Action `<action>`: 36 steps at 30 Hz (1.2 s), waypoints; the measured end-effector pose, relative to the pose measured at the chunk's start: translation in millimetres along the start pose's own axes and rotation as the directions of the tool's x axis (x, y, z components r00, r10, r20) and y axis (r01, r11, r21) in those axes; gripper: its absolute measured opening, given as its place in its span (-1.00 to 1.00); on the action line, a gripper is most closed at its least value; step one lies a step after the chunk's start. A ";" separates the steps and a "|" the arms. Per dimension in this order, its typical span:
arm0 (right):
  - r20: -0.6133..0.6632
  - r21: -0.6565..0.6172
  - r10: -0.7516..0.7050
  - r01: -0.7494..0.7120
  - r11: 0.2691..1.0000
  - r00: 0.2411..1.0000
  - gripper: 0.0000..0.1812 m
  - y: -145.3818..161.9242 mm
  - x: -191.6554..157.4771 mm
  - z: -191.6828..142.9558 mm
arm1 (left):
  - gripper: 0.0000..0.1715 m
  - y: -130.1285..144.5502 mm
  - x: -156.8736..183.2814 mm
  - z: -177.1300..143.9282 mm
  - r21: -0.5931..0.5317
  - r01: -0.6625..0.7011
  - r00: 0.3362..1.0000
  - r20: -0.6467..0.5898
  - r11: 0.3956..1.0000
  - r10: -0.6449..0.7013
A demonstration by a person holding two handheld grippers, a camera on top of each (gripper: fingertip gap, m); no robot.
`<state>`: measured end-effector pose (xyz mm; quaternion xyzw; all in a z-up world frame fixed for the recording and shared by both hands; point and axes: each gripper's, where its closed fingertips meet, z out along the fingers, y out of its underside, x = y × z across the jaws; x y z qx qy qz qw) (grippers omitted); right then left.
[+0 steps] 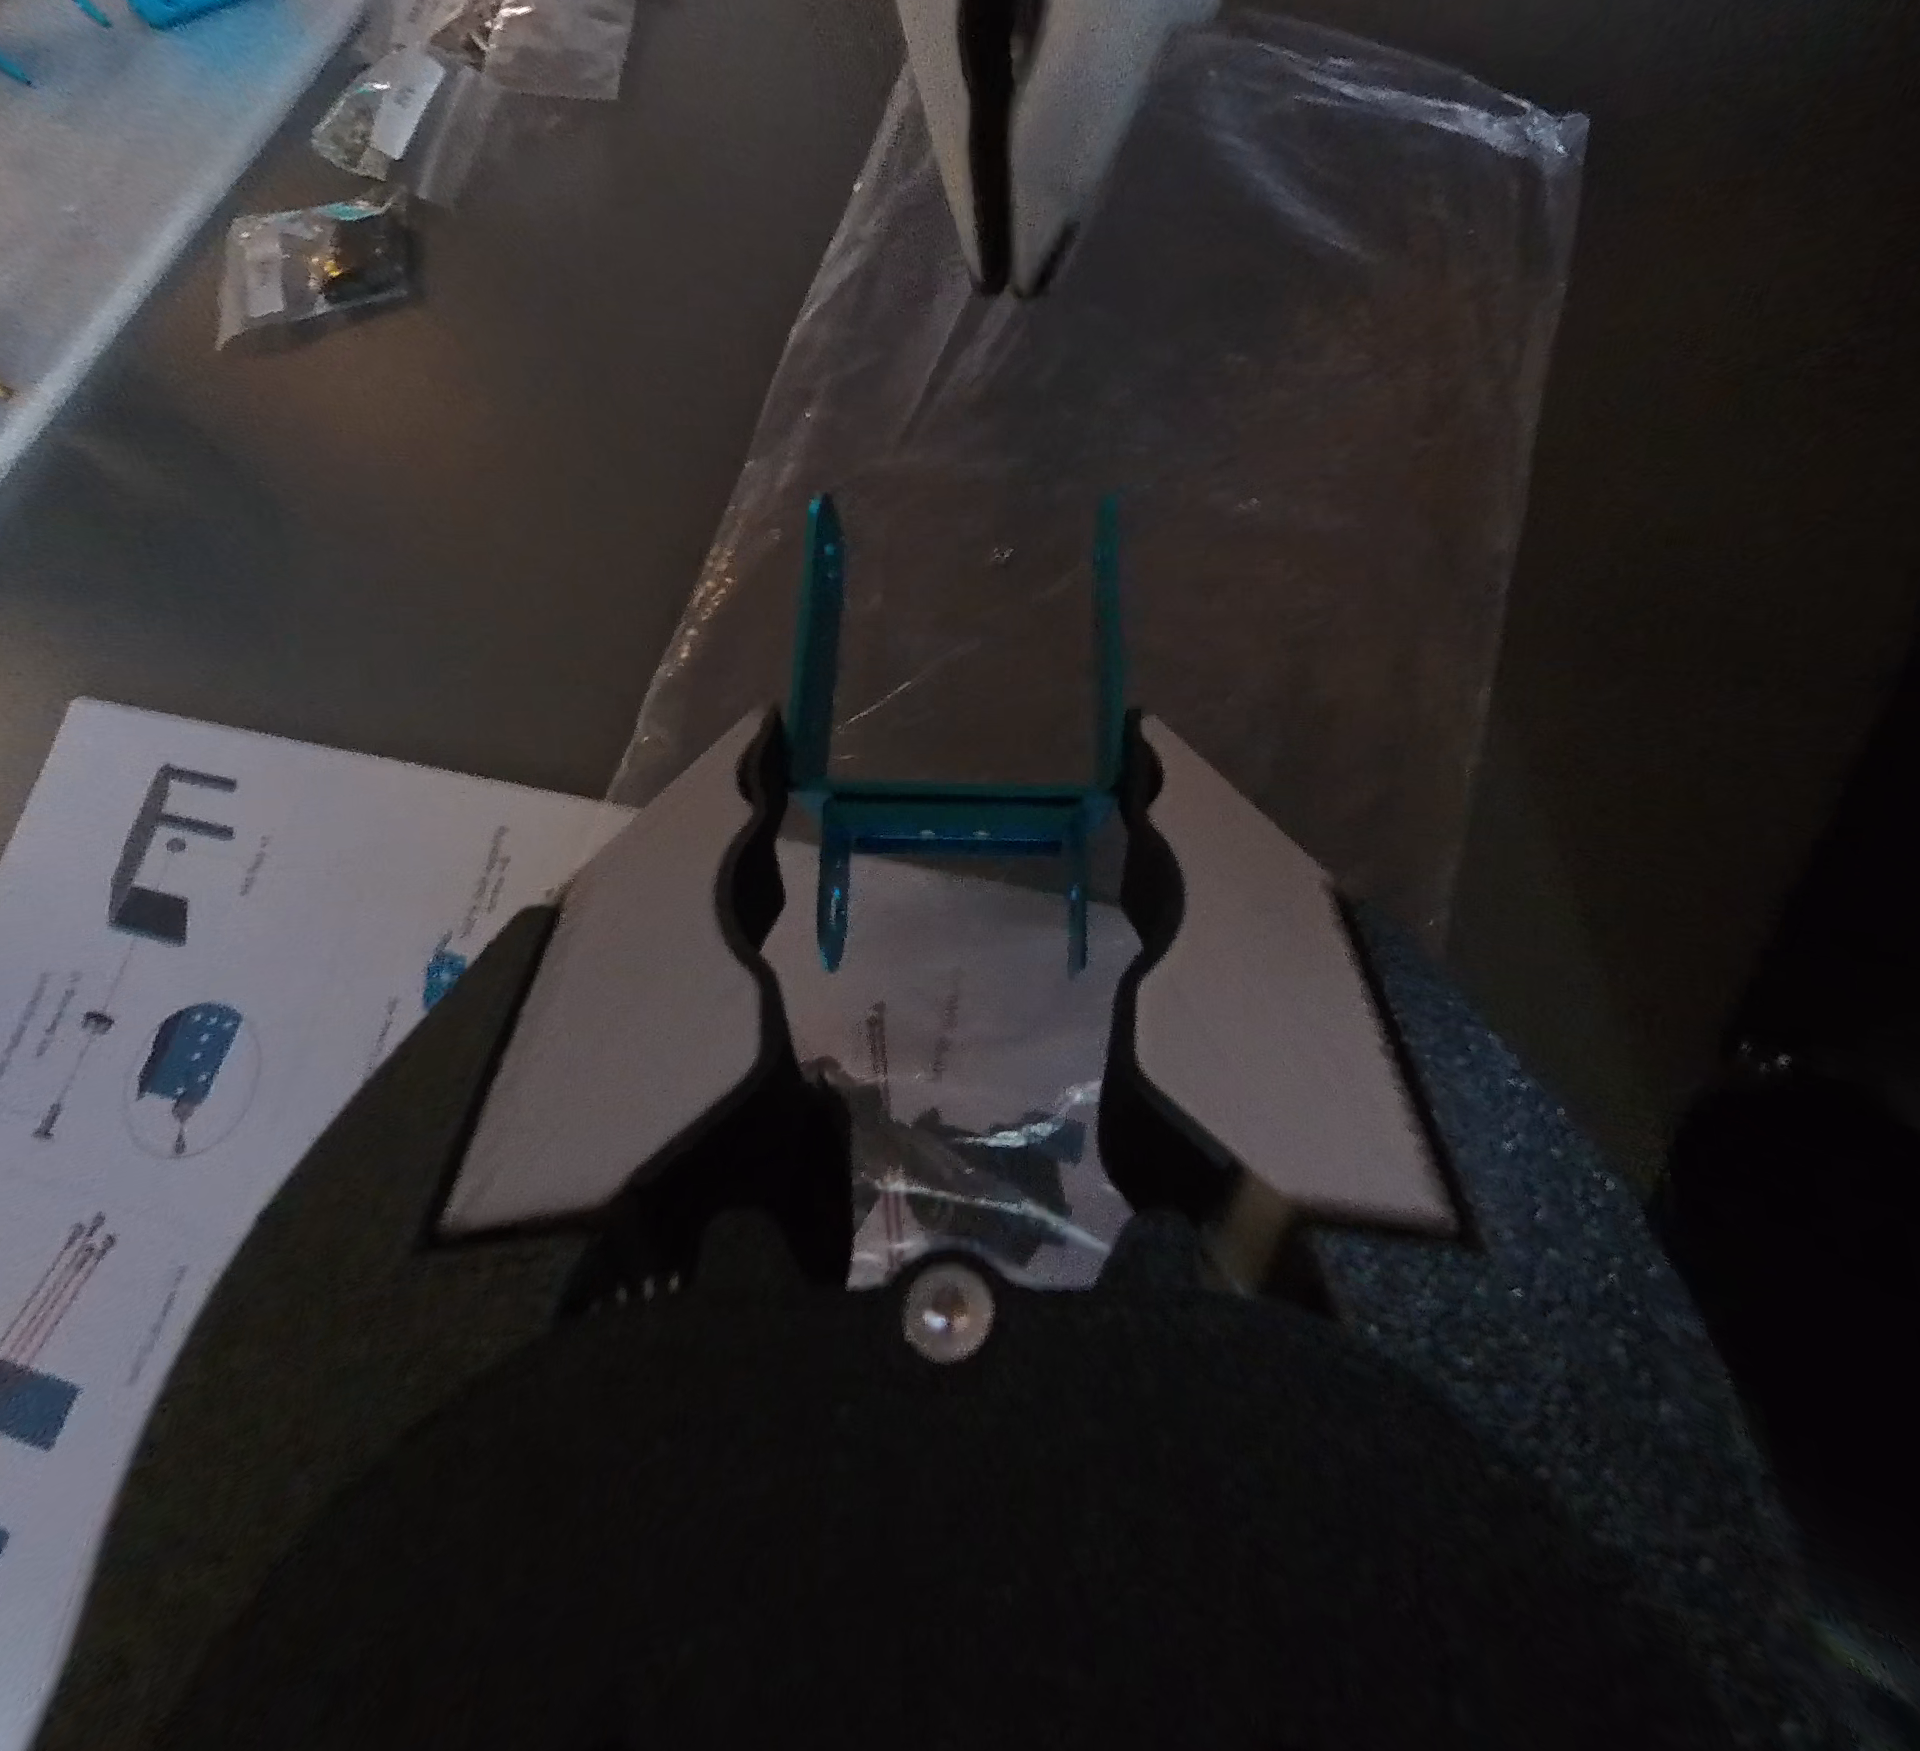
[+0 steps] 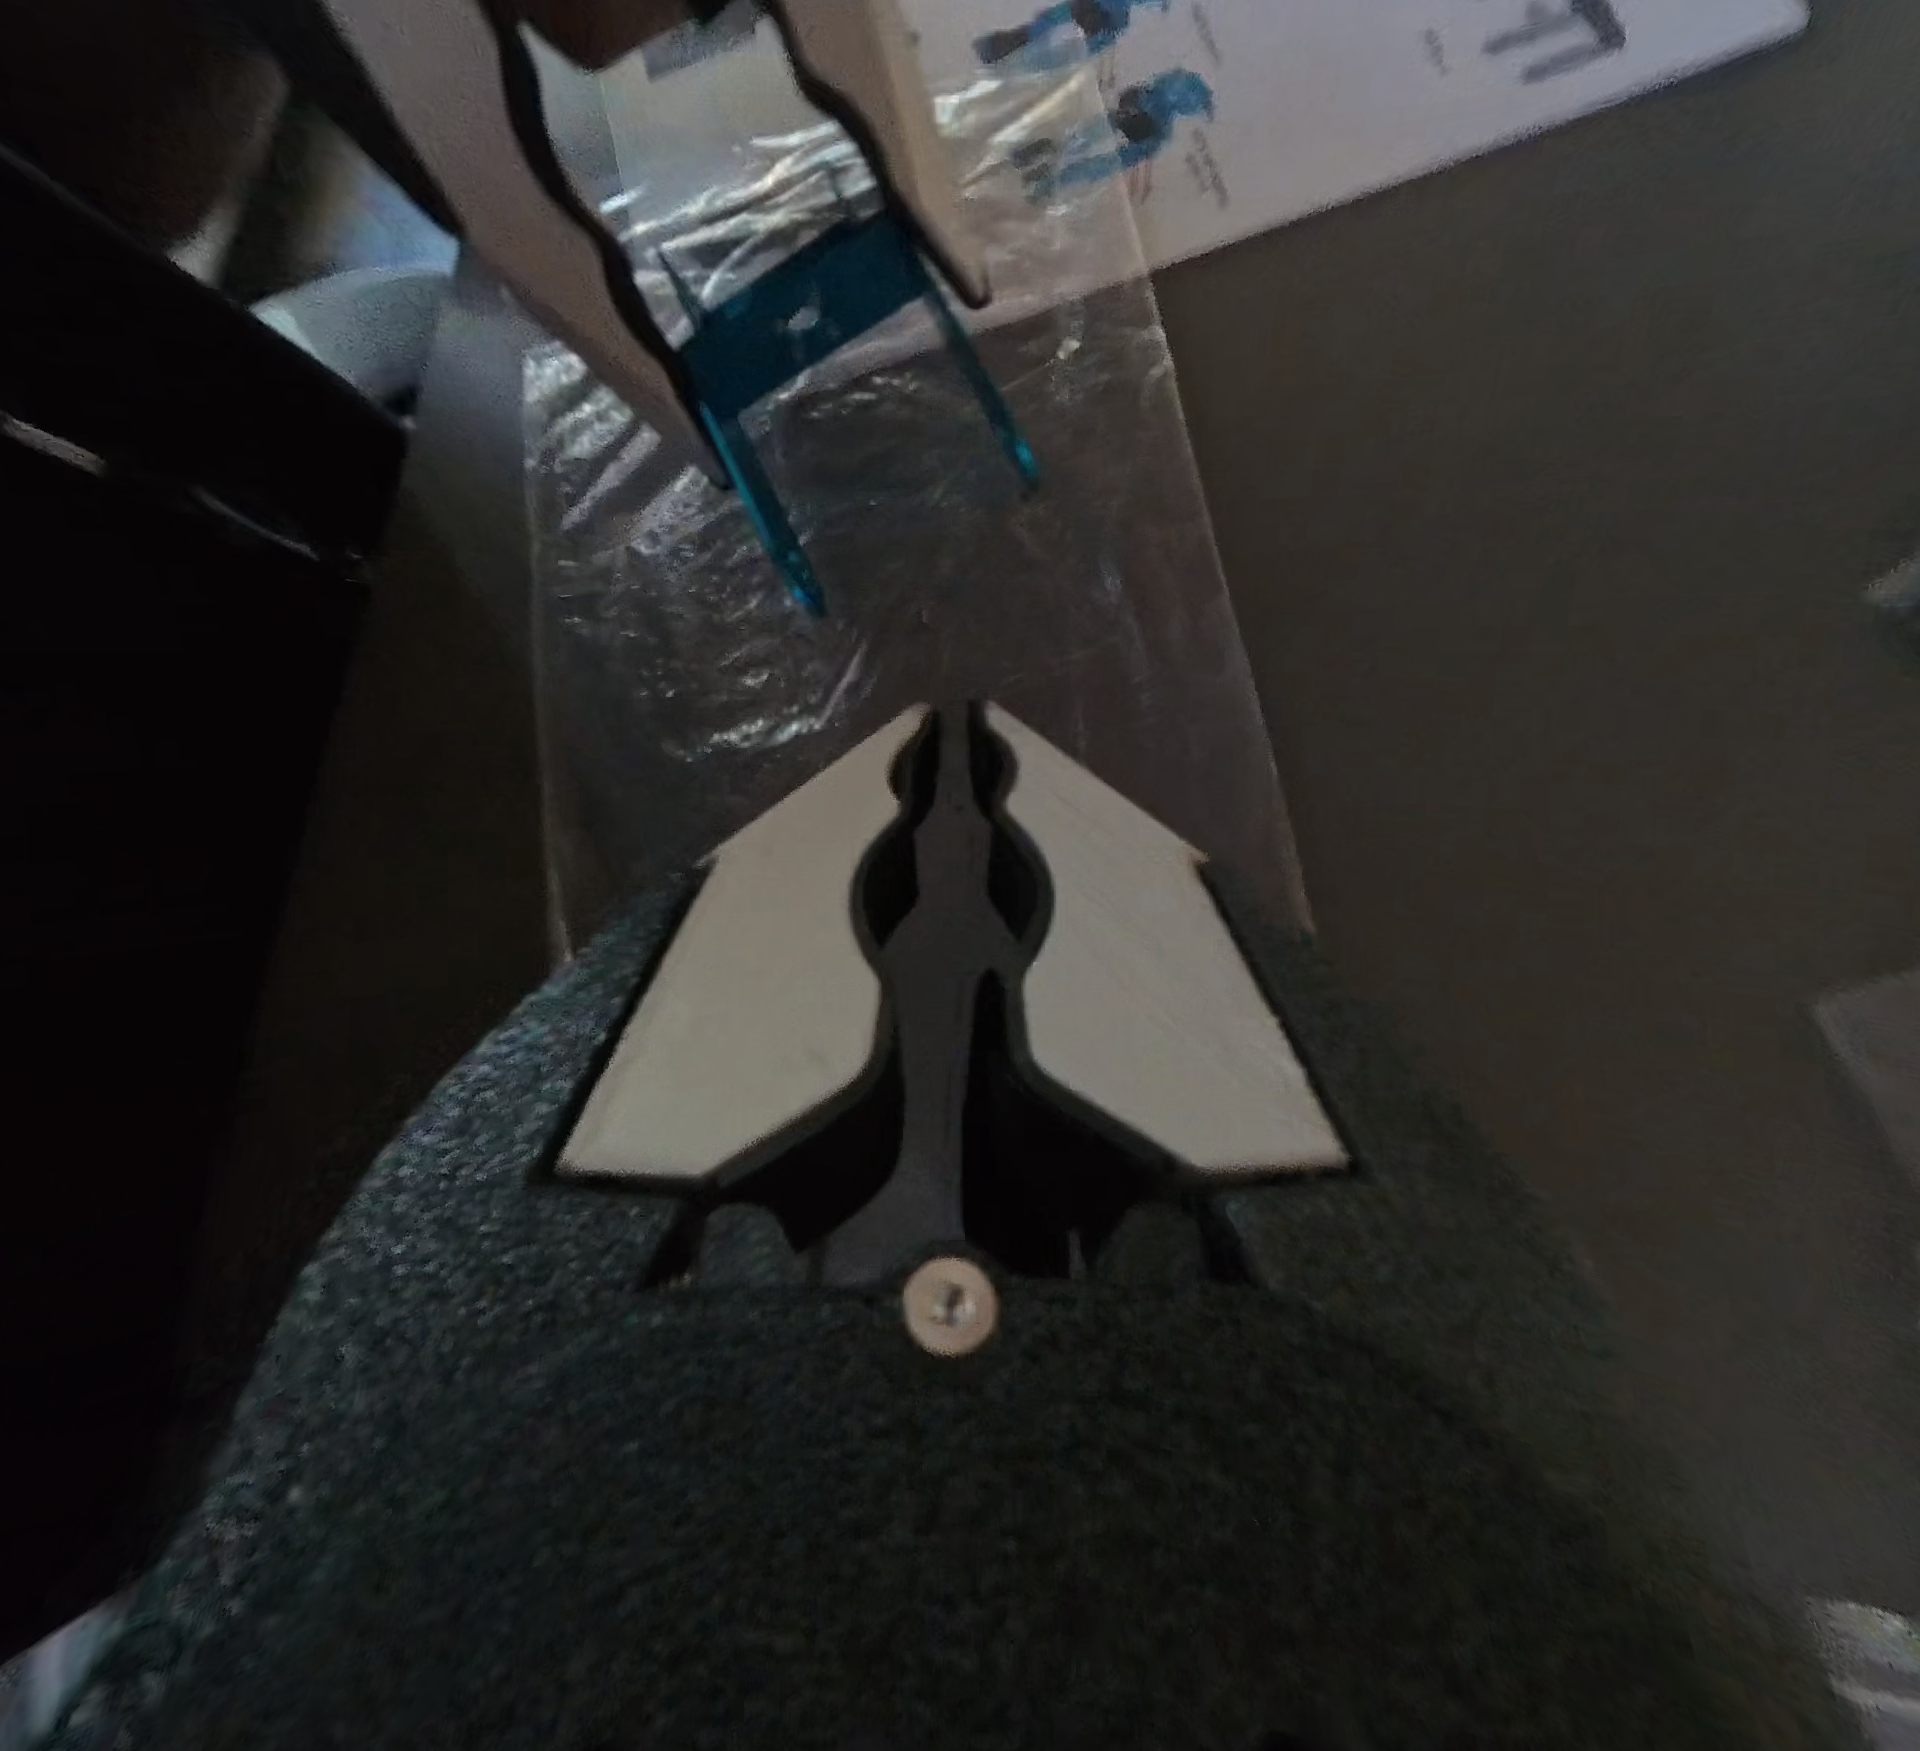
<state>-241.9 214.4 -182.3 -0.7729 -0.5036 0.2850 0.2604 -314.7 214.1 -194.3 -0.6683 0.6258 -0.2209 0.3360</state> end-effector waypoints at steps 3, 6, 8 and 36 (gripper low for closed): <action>-0.027 -0.069 -0.154 0.152 0.986 0.988 -0.83 -11.1 -11.2 21.1 | -0.25 3.7 -4.0 -7.9 0.006 0.027 1.000 0.010 1.000 -0.027; 0.045 -0.139 -0.185 0.189 0.972 0.982 -0.89 -9.5 -14.6 40.7 | -0.26 9.0 -3.4 -13.4 -0.014 0.024 0.999 0.029 1.000 -0.023; 0.043 -0.206 -0.204 0.209 0.956 0.978 -0.86 -1.4 -8.6 46.0 | -0.26 10.7 -2.2 -17.0 -0.006 0.039 0.999 0.036 0.999 -0.039; 0.049 -0.204 -0.153 0.159 0.966 0.987 -1.00 -5.2 -6.3 46.9 | -0.26 21.2 8.1 -15.7 0.026 0.044 0.999 0.020 0.999 -0.045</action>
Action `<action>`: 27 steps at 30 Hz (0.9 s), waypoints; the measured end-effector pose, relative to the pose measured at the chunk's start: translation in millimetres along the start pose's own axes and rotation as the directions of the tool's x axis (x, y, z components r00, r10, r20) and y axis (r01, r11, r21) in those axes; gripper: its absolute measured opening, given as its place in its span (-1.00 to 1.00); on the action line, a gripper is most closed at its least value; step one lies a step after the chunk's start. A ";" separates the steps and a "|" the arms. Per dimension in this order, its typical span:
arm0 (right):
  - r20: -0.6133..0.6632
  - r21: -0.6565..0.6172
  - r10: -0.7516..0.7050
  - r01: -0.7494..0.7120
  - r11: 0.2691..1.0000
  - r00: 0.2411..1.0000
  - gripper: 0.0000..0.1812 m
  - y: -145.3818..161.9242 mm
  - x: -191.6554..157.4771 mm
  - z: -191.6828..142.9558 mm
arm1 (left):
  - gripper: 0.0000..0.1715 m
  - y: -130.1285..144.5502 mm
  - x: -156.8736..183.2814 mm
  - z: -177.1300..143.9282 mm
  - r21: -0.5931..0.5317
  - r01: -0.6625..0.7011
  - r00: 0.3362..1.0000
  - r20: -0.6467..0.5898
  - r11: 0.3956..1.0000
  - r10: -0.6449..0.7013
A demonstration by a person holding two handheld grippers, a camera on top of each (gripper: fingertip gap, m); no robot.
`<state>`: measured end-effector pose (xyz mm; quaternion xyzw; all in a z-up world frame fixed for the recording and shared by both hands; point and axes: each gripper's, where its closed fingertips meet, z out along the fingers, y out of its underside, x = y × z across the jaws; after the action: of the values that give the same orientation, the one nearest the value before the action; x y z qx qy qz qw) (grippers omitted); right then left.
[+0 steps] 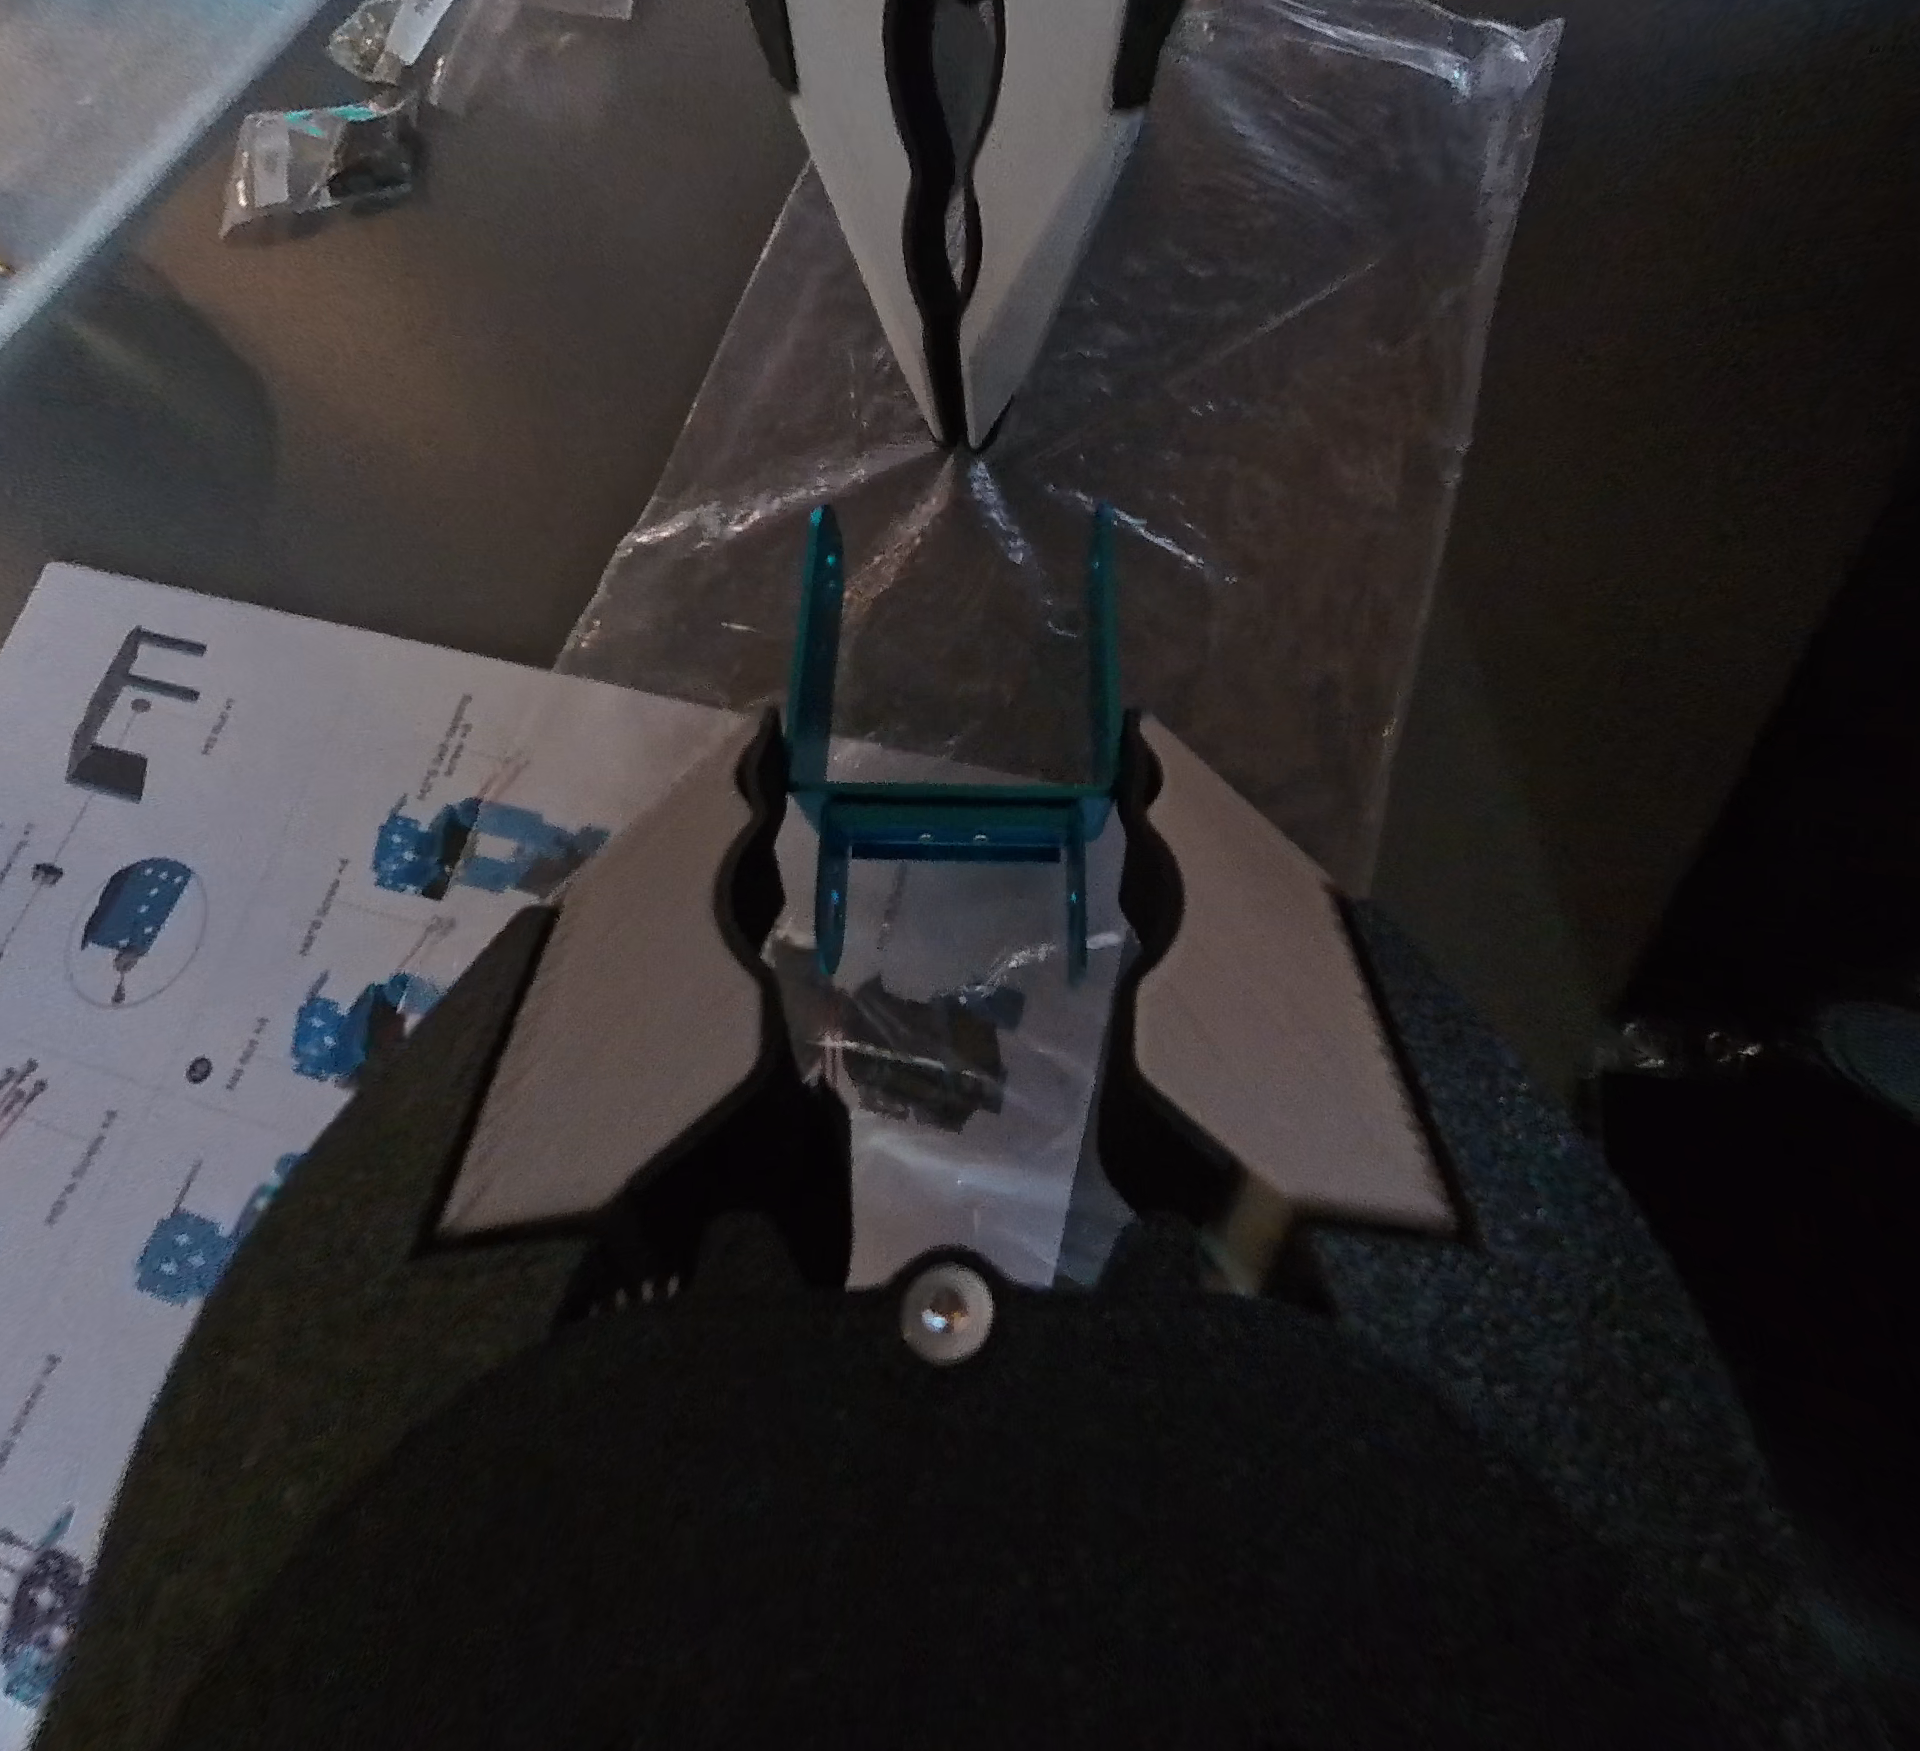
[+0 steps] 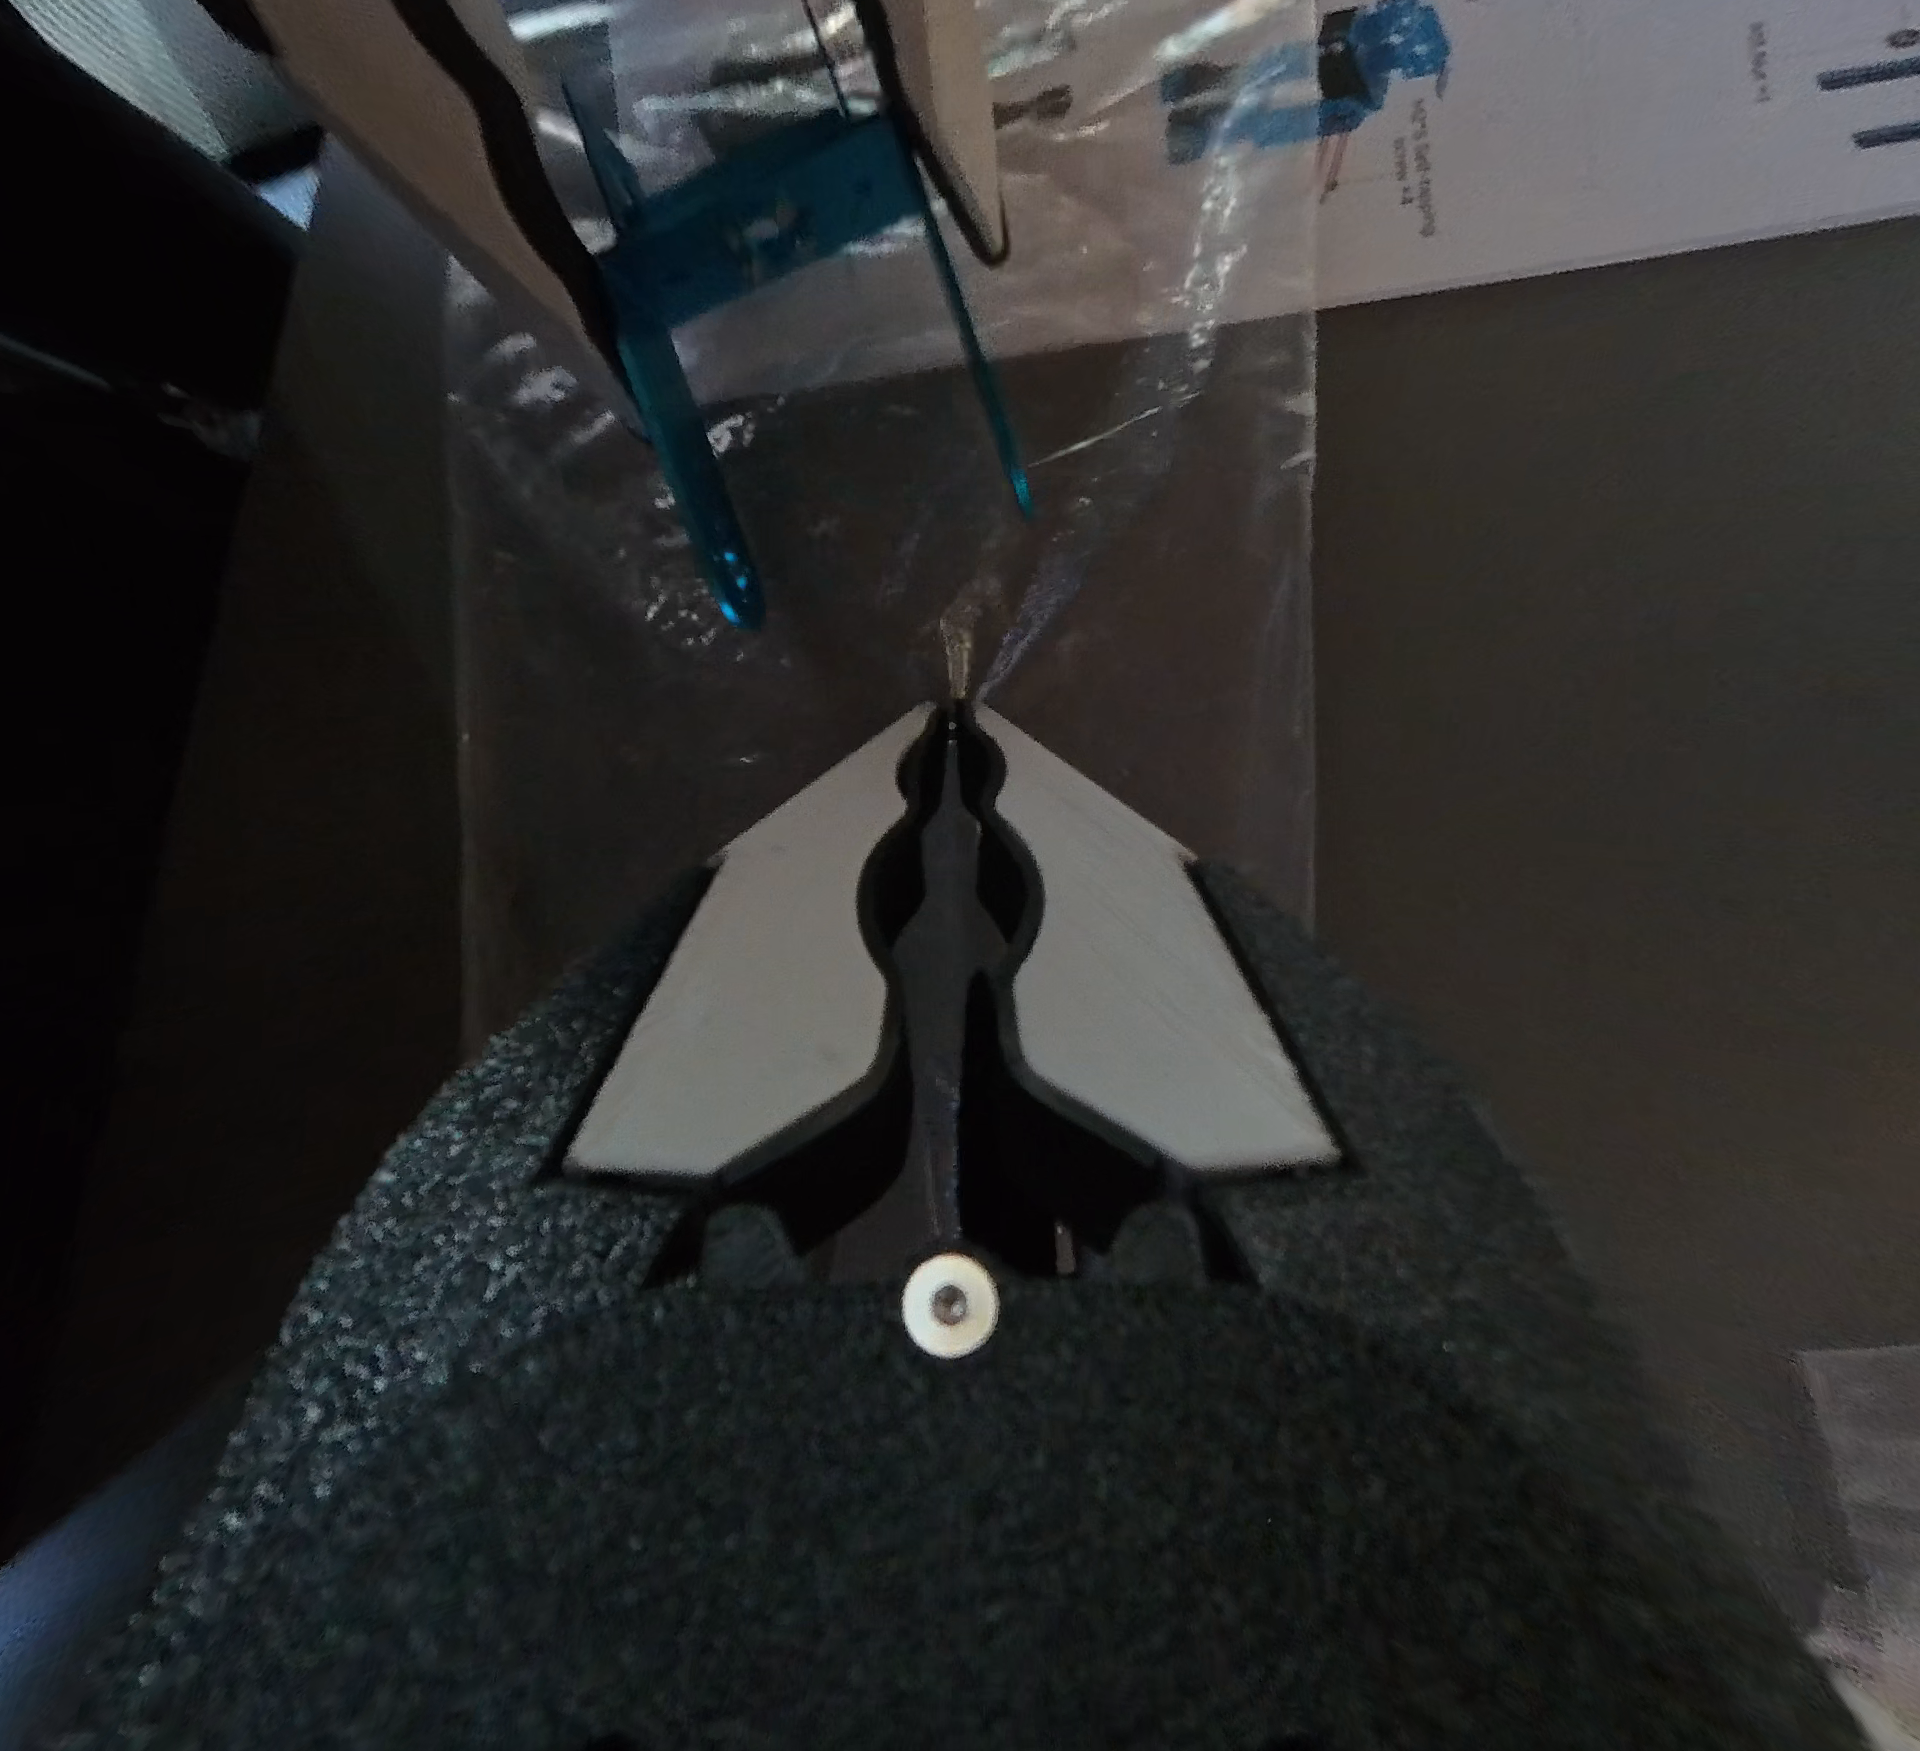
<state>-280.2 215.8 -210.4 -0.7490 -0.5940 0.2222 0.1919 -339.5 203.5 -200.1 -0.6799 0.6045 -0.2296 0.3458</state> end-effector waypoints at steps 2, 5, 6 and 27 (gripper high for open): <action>0.029 0.072 0.043 -0.045 0.996 0.999 -1.00 -2.3 0.0 -6.1 | -0.26 -3.4 0.8 3.6 -0.004 -0.009 1.000 -0.008 1.000 0.009; 0.109 0.140 0.135 -0.149 0.979 0.985 -0.98 -0.4 0.8 -11.9 | -0.26 -9.5 1.2 8.7 -0.006 -0.020 1.000 -0.020 1.000 0.020; 0.128 0.153 0.161 -0.180 0.972 0.979 -0.98 1.1 2.1 -13.1 | -0.26 -10.7 0.9 10.6 -0.011 -0.024 0.999 -0.022 1.000 0.024; 0.677 0.376 0.452 -0.801 0.465 0.580 -0.99 -16.1 32.5 -100.8 | -0.25 -42.4 -2.3 39.4 0.001 -0.031 0.995 -0.091 1.000 0.030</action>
<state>-230.3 248.7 -121.5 -0.7179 -0.1702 0.6498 0.1826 -283.1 214.6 -194.0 -0.6596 0.6301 -0.2548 0.3211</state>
